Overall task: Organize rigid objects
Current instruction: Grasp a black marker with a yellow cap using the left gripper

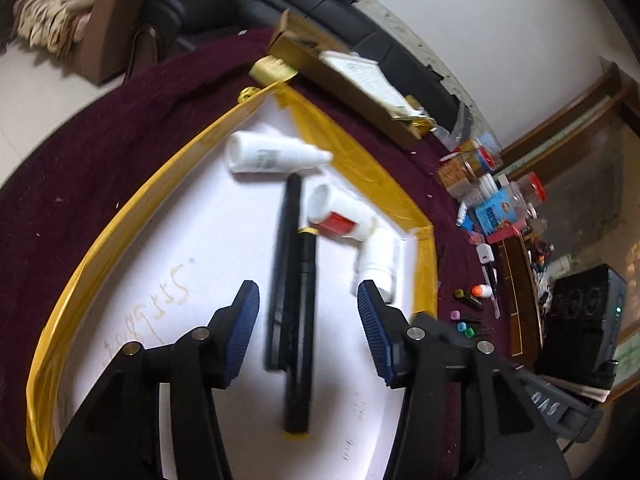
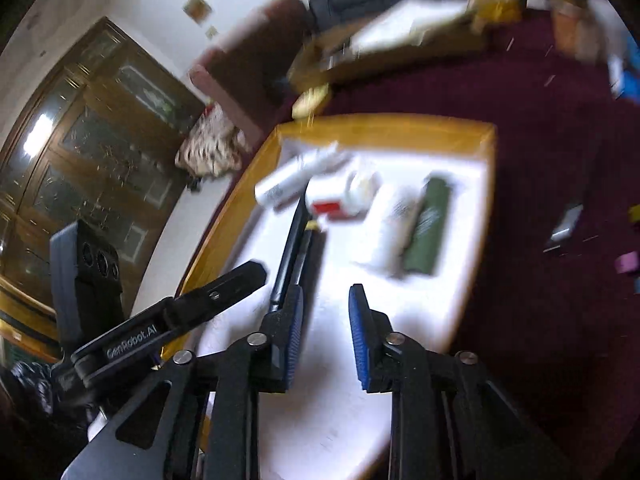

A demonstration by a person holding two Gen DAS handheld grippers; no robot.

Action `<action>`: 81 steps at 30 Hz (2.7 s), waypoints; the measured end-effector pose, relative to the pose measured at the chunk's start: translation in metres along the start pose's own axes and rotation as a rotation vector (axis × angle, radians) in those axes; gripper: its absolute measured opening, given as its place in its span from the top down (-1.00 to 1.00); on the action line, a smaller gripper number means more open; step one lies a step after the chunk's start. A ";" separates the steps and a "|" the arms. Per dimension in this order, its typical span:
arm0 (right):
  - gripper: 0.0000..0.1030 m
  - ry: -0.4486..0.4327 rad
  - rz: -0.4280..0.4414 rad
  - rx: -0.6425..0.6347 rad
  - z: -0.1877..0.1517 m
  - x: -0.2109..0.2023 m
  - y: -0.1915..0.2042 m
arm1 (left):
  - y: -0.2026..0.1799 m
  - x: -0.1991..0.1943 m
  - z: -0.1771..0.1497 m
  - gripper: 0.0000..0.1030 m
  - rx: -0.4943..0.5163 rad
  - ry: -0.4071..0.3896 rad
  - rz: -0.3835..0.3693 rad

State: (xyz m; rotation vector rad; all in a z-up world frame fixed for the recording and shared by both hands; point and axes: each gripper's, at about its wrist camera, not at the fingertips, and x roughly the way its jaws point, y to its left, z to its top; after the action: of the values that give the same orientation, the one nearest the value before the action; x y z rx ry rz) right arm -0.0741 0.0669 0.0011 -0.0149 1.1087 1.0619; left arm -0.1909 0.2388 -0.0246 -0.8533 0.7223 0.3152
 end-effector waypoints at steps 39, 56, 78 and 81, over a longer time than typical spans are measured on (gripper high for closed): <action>-0.78 -0.532 -0.304 0.542 -0.096 -0.191 -0.297 | -0.296 0.188 -0.126 -0.05 0.811 0.304 0.003; -0.79 -0.510 -0.335 0.517 -0.093 -0.188 -0.293 | -0.327 0.204 -0.109 0.12 1.120 0.106 0.183; -0.79 -0.503 -0.353 0.507 -0.093 -0.185 -0.290 | -0.264 0.125 -0.155 0.74 0.946 0.223 0.114; -0.79 -0.505 -0.352 0.508 -0.093 -0.185 -0.290 | -0.271 0.135 -0.160 0.74 0.969 0.205 0.141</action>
State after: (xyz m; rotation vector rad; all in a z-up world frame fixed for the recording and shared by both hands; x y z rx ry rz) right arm 0.0556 -0.2617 -0.0470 0.4261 0.8426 0.4118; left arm -0.0235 -0.0597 -0.0329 0.0899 0.9971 -0.0233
